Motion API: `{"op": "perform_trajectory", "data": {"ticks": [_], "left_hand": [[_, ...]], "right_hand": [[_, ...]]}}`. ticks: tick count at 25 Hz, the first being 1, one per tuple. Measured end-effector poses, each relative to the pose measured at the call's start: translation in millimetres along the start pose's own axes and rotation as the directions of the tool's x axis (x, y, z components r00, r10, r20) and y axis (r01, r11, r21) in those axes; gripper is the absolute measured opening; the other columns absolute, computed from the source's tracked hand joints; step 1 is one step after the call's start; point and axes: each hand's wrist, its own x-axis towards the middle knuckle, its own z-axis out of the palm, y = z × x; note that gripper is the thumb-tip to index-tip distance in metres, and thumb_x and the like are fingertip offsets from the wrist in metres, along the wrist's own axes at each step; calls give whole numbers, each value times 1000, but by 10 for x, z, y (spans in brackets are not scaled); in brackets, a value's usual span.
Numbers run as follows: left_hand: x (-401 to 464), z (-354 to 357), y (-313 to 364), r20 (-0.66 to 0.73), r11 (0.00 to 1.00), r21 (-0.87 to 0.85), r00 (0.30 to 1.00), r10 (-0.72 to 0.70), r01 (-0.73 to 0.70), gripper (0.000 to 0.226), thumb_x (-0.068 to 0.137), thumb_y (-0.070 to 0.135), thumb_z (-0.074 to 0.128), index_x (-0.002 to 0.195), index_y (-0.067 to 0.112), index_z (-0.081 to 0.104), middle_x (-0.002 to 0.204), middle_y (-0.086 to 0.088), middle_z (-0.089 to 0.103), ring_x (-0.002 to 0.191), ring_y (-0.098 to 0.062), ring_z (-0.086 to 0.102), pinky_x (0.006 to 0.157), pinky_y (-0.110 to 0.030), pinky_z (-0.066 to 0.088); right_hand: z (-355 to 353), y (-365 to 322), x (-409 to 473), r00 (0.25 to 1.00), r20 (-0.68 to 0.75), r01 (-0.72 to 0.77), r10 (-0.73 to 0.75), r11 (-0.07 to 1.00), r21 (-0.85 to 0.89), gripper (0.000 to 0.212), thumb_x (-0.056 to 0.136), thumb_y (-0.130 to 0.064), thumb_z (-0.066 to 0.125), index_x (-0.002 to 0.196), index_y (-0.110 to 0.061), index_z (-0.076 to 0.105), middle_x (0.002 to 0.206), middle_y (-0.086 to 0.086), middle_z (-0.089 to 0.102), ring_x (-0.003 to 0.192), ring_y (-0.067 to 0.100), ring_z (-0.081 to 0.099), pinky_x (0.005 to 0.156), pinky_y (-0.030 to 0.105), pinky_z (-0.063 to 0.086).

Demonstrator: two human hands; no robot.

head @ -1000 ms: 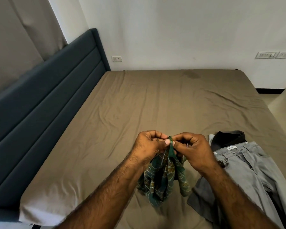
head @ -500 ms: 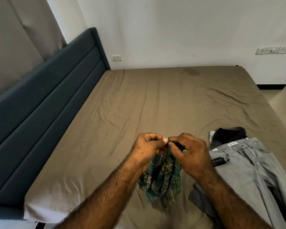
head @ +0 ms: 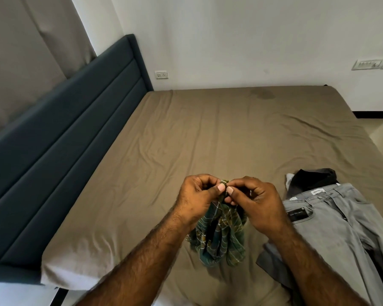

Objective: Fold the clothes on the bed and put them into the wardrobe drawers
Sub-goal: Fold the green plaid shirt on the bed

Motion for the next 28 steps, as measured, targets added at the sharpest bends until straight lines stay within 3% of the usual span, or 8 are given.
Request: {"op": "perform_trajectory", "data": {"ticks": [4, 8, 12, 15, 18, 22, 25, 28], "left_hand": [[-30, 34, -29, 15, 1000, -13, 1000, -15, 16, 10, 98, 0, 68, 90, -4, 72, 75, -9, 72, 66, -15, 66, 63, -26, 53], [-45, 12, 41, 61, 933, -311, 984, -170, 181, 8, 96, -1, 66, 91, -4, 72, 74, -13, 71, 60, -16, 65, 55, -23, 52], [70, 56, 117, -93, 904, -338, 947, -308, 261, 4, 81, 2, 74, 78, 4, 77, 69, -11, 69, 60, -18, 63, 53, -24, 48], [186, -21, 163, -68, 890, -354, 942, -329, 285, 4, 77, 6, 75, 81, 7, 78, 81, -12, 71, 67, -17, 65, 52, -24, 45], [239, -58, 195, 7, 890, -339, 946, -323, 306, 4, 80, 6, 74, 78, 8, 77, 81, -10, 71, 73, -19, 66, 54, -25, 46], [246, 56, 245, 61, 932, -285, 975, -216, 224, 7, 82, 5, 76, 76, 8, 77, 76, -10, 68, 72, -17, 63, 59, -25, 44], [284, 20, 249, 143, 977, -209, 990, -15, 45, 3, 94, 7, 73, 94, 8, 76, 87, -7, 73, 81, -13, 67, 68, -22, 51], [335, -140, 129, 231, 986, 50, 962, 146, -162, 13, 97, 14, 73, 110, 13, 71, 106, -7, 74, 98, -15, 69, 83, -27, 57]], "right_hand": [[104, 10, -3, 976, 7, -216, 217, 969, 120, 4, 94, -10, 74, 96, -10, 77, 81, 9, 77, 70, 25, 74, 66, 31, 61], [117, -2, 37, 930, 60, -361, 364, 866, 346, 6, 100, -9, 65, 99, -7, 71, 78, 10, 73, 72, 27, 70, 61, 26, 59], [244, 7, -136, 995, -52, -96, 82, 919, -383, 19, 91, -28, 80, 100, -31, 65, 79, -10, 71, 78, 2, 69, 63, 19, 57], [219, -72, -41, 984, -159, -121, 79, 954, -273, 9, 100, -19, 68, 95, -26, 69, 76, -4, 73, 71, 8, 70, 63, 37, 61], [118, -208, 68, 976, -58, -212, 211, 977, -21, 3, 99, -21, 69, 98, -23, 68, 85, 0, 76, 80, 17, 74, 79, 46, 65], [118, -265, 94, 994, -86, -98, 64, 876, -473, 20, 88, -32, 80, 94, -29, 62, 79, -8, 70, 71, 8, 69, 61, 24, 59], [21, -223, 223, 981, -127, -167, 149, 974, -151, 11, 95, -10, 74, 92, -21, 75, 80, 0, 77, 71, 13, 73, 65, 29, 60], [-169, -221, 311, 944, 8, -316, 329, 902, 295, 20, 98, 1, 63, 94, -10, 79, 90, 18, 77, 78, 27, 70, 75, 41, 58]]}}
